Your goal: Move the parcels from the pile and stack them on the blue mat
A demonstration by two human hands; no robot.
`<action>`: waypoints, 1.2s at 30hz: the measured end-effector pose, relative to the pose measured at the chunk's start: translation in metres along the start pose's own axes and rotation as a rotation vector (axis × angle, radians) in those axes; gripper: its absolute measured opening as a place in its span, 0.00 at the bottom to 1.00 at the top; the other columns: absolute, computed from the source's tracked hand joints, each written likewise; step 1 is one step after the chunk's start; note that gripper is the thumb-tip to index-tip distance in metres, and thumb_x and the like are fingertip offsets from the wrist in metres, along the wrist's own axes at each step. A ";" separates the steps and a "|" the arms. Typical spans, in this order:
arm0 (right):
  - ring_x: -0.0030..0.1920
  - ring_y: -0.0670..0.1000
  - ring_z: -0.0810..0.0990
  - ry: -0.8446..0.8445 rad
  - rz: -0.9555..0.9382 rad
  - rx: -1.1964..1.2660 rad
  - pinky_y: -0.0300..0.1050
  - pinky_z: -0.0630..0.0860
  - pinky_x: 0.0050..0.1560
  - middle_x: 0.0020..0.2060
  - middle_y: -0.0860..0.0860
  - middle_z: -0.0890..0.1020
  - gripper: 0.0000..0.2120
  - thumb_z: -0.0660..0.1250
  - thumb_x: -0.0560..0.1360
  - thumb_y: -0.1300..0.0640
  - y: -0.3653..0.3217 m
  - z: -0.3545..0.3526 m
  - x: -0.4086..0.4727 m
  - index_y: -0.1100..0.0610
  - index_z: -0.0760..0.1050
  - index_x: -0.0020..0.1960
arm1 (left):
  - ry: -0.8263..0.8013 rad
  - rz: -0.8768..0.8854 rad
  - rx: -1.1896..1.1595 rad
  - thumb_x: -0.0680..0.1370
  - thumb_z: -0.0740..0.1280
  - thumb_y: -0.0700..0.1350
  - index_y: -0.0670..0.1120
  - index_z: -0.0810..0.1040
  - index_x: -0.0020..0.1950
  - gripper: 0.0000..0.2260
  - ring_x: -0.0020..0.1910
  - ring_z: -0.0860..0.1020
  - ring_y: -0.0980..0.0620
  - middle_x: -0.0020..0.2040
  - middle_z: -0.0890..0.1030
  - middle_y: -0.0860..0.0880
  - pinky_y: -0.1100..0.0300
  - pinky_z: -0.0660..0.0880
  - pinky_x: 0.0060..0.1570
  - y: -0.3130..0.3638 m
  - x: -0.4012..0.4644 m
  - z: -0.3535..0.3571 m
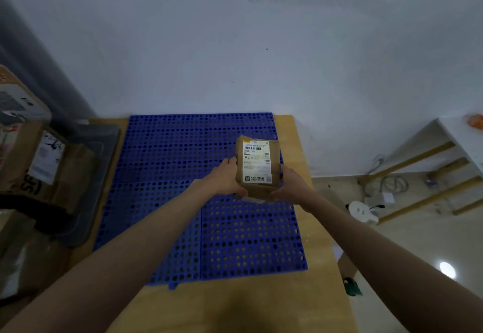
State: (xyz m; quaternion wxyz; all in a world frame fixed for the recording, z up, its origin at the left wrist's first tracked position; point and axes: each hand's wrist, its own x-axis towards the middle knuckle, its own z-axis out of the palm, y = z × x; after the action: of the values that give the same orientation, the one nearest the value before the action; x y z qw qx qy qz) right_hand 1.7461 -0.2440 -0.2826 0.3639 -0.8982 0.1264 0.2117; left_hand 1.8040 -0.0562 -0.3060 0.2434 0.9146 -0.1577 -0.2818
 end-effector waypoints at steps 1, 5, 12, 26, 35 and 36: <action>0.61 0.56 0.74 0.000 -0.003 0.003 0.55 0.76 0.60 0.61 0.56 0.76 0.43 0.80 0.58 0.63 0.000 -0.006 0.013 0.57 0.66 0.69 | 0.007 0.006 -0.008 0.65 0.80 0.50 0.45 0.57 0.76 0.47 0.67 0.65 0.45 0.69 0.67 0.45 0.46 0.69 0.64 0.002 0.011 -0.003; 0.62 0.58 0.74 0.013 -0.015 -0.010 0.57 0.75 0.61 0.62 0.58 0.75 0.42 0.79 0.61 0.64 0.002 -0.028 0.064 0.59 0.65 0.71 | 0.034 -0.003 -0.034 0.65 0.79 0.49 0.45 0.58 0.75 0.44 0.65 0.67 0.46 0.67 0.68 0.46 0.45 0.70 0.63 0.008 0.059 -0.015; 0.62 0.57 0.73 0.009 -0.020 -0.060 0.55 0.74 0.62 0.63 0.57 0.74 0.36 0.76 0.65 0.64 0.006 -0.053 0.151 0.59 0.67 0.70 | 0.030 -0.050 -0.115 0.65 0.79 0.45 0.45 0.59 0.75 0.44 0.67 0.67 0.45 0.68 0.68 0.45 0.45 0.71 0.64 0.005 0.137 -0.030; 0.62 0.57 0.73 -0.018 -0.058 -0.095 0.52 0.75 0.59 0.63 0.57 0.76 0.32 0.73 0.68 0.66 0.015 -0.059 0.265 0.59 0.67 0.70 | 0.126 -0.085 -0.167 0.74 0.73 0.48 0.45 0.50 0.80 0.42 0.70 0.65 0.44 0.73 0.64 0.44 0.46 0.67 0.68 -0.024 0.239 -0.029; 0.61 0.60 0.75 0.091 -0.094 -0.127 0.51 0.74 0.55 0.62 0.58 0.77 0.25 0.68 0.74 0.58 0.011 -0.053 0.278 0.59 0.68 0.69 | 0.165 -0.118 -0.090 0.77 0.68 0.51 0.43 0.46 0.80 0.40 0.71 0.65 0.44 0.74 0.63 0.41 0.49 0.67 0.68 -0.022 0.248 -0.034; 0.62 0.61 0.74 0.100 -0.075 -0.144 0.51 0.73 0.55 0.63 0.59 0.76 0.26 0.68 0.74 0.58 0.012 -0.052 0.276 0.60 0.65 0.70 | 0.150 -0.136 -0.071 0.77 0.69 0.52 0.42 0.44 0.80 0.43 0.72 0.63 0.43 0.75 0.61 0.41 0.50 0.66 0.69 -0.021 0.247 -0.037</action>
State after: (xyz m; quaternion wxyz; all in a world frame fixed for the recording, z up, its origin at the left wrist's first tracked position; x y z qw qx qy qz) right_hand 1.9986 -0.3097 -0.3863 0.2993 -0.9356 0.0951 0.1614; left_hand 2.0240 -0.1308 -0.3988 0.2673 0.9324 -0.0666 -0.2339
